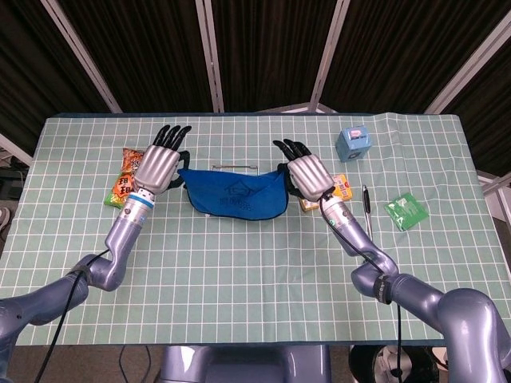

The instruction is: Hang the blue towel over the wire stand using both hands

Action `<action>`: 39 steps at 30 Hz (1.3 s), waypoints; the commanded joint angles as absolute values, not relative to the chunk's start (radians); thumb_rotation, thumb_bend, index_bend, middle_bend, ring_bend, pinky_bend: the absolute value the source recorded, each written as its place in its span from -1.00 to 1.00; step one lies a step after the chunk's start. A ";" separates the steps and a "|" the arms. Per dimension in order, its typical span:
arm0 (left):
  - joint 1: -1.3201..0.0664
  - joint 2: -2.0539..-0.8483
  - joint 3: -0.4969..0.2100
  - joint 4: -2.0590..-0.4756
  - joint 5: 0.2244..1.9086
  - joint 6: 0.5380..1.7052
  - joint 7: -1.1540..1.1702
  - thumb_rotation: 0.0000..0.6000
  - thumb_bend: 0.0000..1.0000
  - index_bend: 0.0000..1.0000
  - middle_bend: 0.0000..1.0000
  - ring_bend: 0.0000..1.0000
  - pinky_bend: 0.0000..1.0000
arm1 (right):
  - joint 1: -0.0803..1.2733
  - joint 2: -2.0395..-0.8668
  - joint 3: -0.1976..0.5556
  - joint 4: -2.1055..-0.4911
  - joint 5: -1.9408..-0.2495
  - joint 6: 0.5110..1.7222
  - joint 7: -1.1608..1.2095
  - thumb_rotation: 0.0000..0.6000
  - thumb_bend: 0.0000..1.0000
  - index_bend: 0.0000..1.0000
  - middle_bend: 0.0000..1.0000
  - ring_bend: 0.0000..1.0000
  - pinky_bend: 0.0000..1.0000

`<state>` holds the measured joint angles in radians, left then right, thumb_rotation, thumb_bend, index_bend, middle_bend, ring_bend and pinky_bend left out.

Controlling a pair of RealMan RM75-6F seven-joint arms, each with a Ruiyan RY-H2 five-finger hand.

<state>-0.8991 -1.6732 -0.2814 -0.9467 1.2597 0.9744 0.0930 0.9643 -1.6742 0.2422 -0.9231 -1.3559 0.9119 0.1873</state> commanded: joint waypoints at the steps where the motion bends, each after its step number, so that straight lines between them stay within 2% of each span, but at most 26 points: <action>1: -0.898 -1.672 -0.283 -0.951 1.248 0.970 0.112 1.00 -0.09 0.21 -1.00 -1.00 -1.00 | 0.963 -1.668 0.236 -0.929 -1.362 0.908 0.196 1.00 -0.69 -0.73 -0.91 -1.00 -0.95; 2: -0.897 -1.671 -0.284 -0.954 1.238 0.964 0.127 1.00 -0.09 -0.13 -1.00 -1.00 -1.00 | 0.963 -1.666 0.235 -0.930 -1.362 0.905 0.195 1.00 -0.82 -0.87 -0.94 -1.00 -0.98; 4: -0.894 -1.666 -0.286 -0.964 1.213 0.947 0.152 1.00 -0.09 -0.72 -1.00 -1.00 -1.00 | 0.962 -1.663 0.234 -0.932 -1.357 0.897 0.181 1.00 -0.95 -0.98 -0.98 -1.00 -1.00; 5: -0.893 -1.664 -0.288 -0.970 1.203 0.939 0.159 1.00 -0.15 -0.93 -1.00 -1.00 -1.00 | 0.961 -1.662 0.234 -0.932 -1.354 0.895 0.174 1.00 -0.98 -0.99 -1.00 -1.00 -1.00; 6: -0.893 -1.659 -0.290 -0.980 1.188 0.925 0.168 1.00 -0.21 -0.99 -1.00 -1.00 -1.00 | 0.960 -1.662 0.236 -0.935 -1.349 0.894 0.164 1.00 -0.99 -0.99 -1.00 -1.00 -1.00; 8: -0.891 -1.649 -0.297 -0.999 1.166 0.915 0.184 1.00 -0.50 -1.00 -1.00 -1.00 -1.00 | 0.956 -1.659 0.240 -0.943 -1.343 0.900 0.154 1.00 -0.99 -1.00 -1.00 -1.00 -1.00; 10: -0.889 -1.642 -0.299 -1.014 1.158 0.915 0.190 1.00 -0.69 -1.00 -1.00 -1.00 -1.00 | 0.952 -1.655 0.242 -0.951 -1.340 0.904 0.147 1.00 -0.99 -1.00 -1.00 -1.00 -1.00; 14: -0.881 -1.636 -0.300 -1.026 1.159 0.930 0.180 1.00 -0.84 -1.00 -1.00 -1.00 -1.00 | 0.945 -1.640 0.243 -0.973 -1.338 0.909 0.133 1.00 -1.00 -1.00 -1.00 -1.00 -1.00; 21: -0.860 -1.601 -0.293 -1.065 1.141 0.936 0.193 1.00 -0.86 -1.00 -1.00 -1.00 -1.00 | 0.927 -1.613 0.240 -1.024 -1.334 0.925 0.097 1.00 -0.99 -1.00 -1.00 -1.00 -1.00; 26: -0.810 -1.543 -0.269 -1.119 1.152 0.974 0.190 1.00 -0.86 -1.00 -1.00 -1.00 -1.00 | 0.884 -1.555 0.217 -1.103 -1.364 0.981 0.076 1.00 -0.99 -1.00 -1.00 -1.00 -1.00; 32: -0.708 -1.466 -0.231 -1.176 1.209 1.086 0.103 1.00 -0.87 -1.00 -1.00 -1.00 -1.00 | 0.796 -1.461 0.177 -1.212 -1.411 1.092 0.066 1.00 -0.99 -1.00 -1.00 -1.00 -1.00; 39: -0.556 -1.308 -0.158 -1.343 1.319 1.256 0.005 1.00 -0.86 -1.00 -1.00 -1.00 -1.00 | 0.647 -1.319 0.107 -1.359 -1.474 1.251 0.072 1.00 -0.99 -1.00 -1.00 -1.00 -1.00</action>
<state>-0.6050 -1.3588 -0.1892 -1.2899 1.2804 1.2092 0.0343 0.6901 -1.3566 0.1344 -1.3209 -1.4490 1.2079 0.0719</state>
